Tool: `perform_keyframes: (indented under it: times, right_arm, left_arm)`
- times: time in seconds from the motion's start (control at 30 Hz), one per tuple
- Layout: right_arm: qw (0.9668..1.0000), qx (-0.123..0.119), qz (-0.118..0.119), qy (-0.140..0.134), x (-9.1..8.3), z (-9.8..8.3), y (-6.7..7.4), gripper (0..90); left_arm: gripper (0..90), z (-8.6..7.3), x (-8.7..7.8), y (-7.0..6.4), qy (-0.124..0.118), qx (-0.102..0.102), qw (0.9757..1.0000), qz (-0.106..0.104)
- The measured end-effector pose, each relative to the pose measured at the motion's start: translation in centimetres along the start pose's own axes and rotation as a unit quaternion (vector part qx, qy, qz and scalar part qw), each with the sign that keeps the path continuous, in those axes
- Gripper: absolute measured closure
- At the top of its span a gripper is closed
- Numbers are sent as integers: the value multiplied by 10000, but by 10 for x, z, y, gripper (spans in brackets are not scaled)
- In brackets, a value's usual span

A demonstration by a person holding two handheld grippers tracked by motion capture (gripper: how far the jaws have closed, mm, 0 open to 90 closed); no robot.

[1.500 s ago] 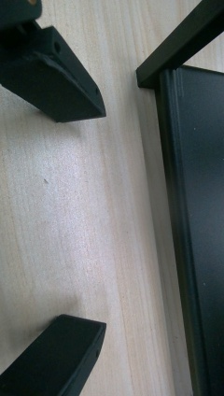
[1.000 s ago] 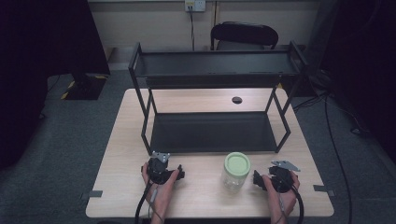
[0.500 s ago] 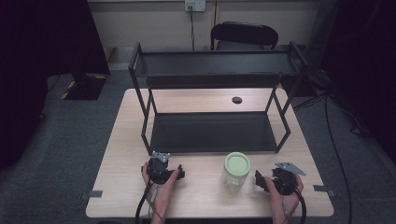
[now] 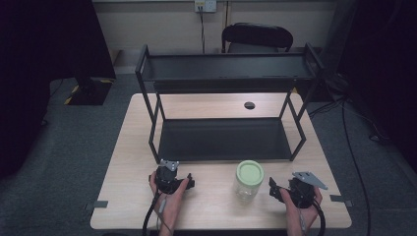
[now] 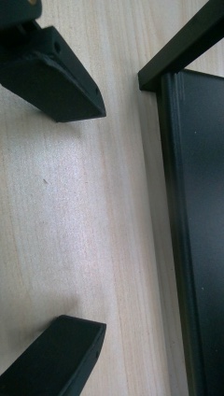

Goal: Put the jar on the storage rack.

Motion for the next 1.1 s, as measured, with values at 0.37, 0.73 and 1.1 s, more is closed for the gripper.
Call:
perform_keyframes:
  times: [0.37, 0.73, 1.1]
  right_arm:
    - [9996, -25, 117, -263, -16, 9, 8, 12]
    - [9974, -40, 143, -708, -35, 22, 17, 13]
    - [9938, -209, 180, -1078, -58, 42, 29, 11]
  left_arm:
    - [1, 0, 0, 0, 0, 1, 10000, 0]
    - [1, 0, 0, 0, 0, 0, 10000, 0]
    - [1, 0, 0, 0, 0, 0, 10000, 1]
Point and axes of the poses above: each handheld gripper's, and its own axes: x roughly forward along the jaws, z roughly out of its top, y roughly to its left, the point moved 3 cm from there along x, roughly forward along the jaws, and after that the axes turned 6 degrees about -y, right-handed, at the moved point
